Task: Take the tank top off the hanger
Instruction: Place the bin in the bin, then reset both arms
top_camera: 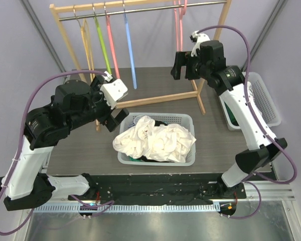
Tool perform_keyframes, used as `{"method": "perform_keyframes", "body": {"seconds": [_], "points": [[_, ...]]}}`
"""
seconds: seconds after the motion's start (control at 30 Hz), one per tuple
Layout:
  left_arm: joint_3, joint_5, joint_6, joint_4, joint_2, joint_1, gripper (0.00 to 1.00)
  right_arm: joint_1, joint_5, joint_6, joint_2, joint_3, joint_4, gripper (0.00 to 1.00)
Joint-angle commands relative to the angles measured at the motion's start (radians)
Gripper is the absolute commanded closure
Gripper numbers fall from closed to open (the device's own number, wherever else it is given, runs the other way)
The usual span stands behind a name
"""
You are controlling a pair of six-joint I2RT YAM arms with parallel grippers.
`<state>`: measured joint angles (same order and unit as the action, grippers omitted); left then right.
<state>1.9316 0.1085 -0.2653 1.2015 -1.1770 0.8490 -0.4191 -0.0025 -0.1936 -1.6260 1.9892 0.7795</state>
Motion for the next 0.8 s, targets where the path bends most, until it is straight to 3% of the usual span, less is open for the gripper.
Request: {"method": "perform_keyframes", "body": {"seconds": [0.0, 0.2, 0.47, 0.57, 0.77], "points": [[-0.037, 0.011, 0.038, -0.065, 0.016, -0.019, 0.00, -0.004, -0.002, -0.012, 0.176, -0.154, -0.074, 0.00], [-0.118, -0.056, 0.052, -0.040, 0.063, -0.076, 0.00, -0.006, 0.033, -0.006, 0.376, -0.309, -0.080, 0.00], [-0.357, 0.039, 0.038, -0.069, 0.239, -0.200, 0.00, -0.006, 0.064, -0.041, 0.618, -0.510, -0.075, 0.00], [-0.474, 0.054, 0.047, -0.108, 0.290, -0.241, 0.00, -0.006, 0.078, -0.067, 0.652, -0.572, -0.060, 0.00], [-0.539, -0.006, 0.081, -0.138, 0.293, -0.306, 0.00, -0.006, 0.087, -0.105, 0.701, -0.674, -0.083, 0.01]]}}
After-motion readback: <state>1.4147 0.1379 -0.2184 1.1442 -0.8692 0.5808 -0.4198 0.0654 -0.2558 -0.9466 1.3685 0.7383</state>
